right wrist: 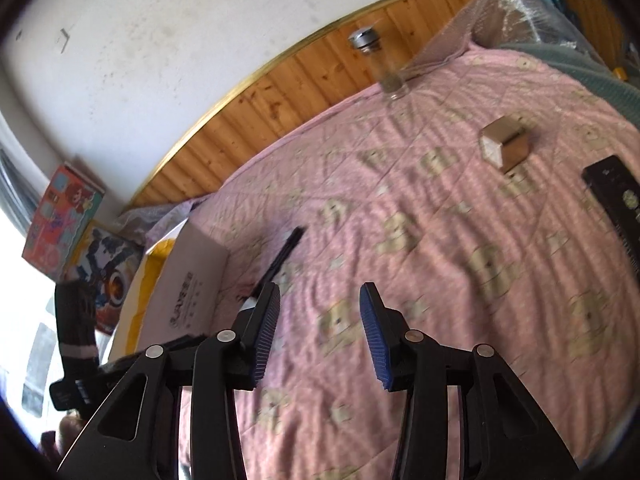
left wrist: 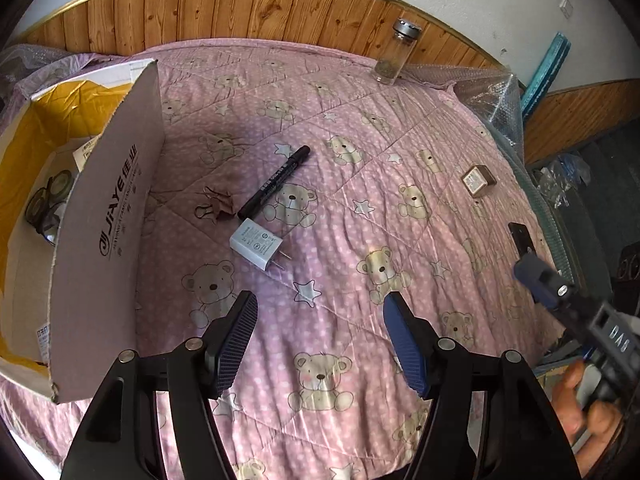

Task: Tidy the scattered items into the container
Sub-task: 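Grasp the white charger plug with the left tool while the right tool grasps the gold box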

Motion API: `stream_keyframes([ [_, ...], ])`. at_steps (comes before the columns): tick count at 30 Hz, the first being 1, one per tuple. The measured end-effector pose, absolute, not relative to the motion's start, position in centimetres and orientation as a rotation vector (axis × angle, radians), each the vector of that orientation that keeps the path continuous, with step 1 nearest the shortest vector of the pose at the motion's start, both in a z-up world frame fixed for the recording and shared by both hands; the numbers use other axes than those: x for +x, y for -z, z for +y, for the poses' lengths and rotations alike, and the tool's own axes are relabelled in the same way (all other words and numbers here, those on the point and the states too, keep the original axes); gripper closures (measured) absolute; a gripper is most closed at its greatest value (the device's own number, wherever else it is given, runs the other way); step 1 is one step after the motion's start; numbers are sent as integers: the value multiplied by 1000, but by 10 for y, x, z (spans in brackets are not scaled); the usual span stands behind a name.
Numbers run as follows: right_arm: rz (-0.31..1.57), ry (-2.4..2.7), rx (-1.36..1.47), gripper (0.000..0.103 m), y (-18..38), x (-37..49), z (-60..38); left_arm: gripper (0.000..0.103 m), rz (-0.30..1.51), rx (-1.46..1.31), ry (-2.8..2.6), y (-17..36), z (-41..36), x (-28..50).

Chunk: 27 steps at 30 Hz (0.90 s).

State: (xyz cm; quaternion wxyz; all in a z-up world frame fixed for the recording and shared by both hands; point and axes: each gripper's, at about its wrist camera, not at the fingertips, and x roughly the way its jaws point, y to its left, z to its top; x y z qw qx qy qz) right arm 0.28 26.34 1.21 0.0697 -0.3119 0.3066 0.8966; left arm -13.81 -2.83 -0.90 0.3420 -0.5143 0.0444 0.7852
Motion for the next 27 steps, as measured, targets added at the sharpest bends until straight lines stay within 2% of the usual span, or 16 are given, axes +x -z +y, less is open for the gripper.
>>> stream_keyframes([
  [2, 852, -2660, -938, 47, -13, -6, 301, 36, 111, -1363, -2055, 20, -24, -146],
  [5, 697, -2616, -1002, 44, -4, -31, 349, 36, 97, -1406, -2077, 33, -21, -158],
  [9, 457, -2587, -1138, 42, 22, -66, 390, 36, 66, -1461, -2108, 49, -18, -174],
  [12, 344, -2575, -1223, 42, 43, -88, 415, 36, 42, -1497, -2147, 59, -16, -186],
  [17, 271, -2594, -1324, 41, 70, -114, 442, 36, 2, -1522, -2197, 70, -4, -203],
  [23, 217, -2616, -1364, 40, 95, -136, 451, 36, 100, -1538, -2243, 91, 16, -216],
  [24, 233, -2621, -1348, 41, 97, -136, 452, 36, 108, -1544, -2250, 96, 17, -219],
  [25, 258, -2629, -1338, 49, 96, -136, 453, 36, 110, -1530, -2261, 98, 16, -219],
  [27, 295, -2639, -1319, 50, 94, -135, 453, 57, 150, -1484, -2281, 97, 17, -217],
])
